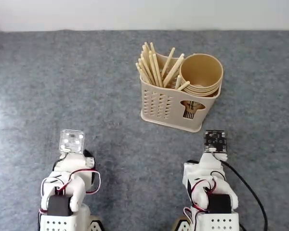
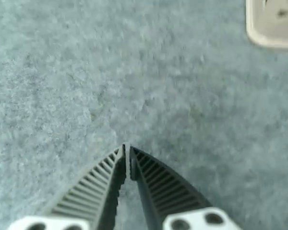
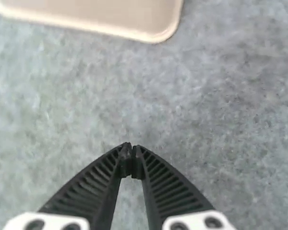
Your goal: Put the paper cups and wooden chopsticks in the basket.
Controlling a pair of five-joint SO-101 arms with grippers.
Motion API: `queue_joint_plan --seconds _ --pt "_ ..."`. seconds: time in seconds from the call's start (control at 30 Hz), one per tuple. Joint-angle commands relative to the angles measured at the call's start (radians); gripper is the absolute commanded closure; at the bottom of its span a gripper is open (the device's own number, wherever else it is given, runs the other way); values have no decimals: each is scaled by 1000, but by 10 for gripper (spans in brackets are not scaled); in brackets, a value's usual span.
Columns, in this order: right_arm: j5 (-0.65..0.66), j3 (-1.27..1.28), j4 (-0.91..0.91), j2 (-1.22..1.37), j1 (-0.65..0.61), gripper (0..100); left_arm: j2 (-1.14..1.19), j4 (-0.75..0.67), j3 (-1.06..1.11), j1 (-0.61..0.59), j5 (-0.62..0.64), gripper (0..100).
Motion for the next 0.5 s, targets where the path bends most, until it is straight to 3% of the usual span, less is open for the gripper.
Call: queue_joint_plan --seconds 0.0,0.13,0.33,0.47 --pt "69 18 38 -1 -7 989 -9 75 -5 0 -51 986" --pt "66 18 54 -1 -7 989 -11 78 -5 -5 -26 986" --pt "66 11 82 -2 -7 989 -11 78 -5 -132 20 986" --pt "66 11 82 -2 -7 989 -11 78 -5 -149 20 986"
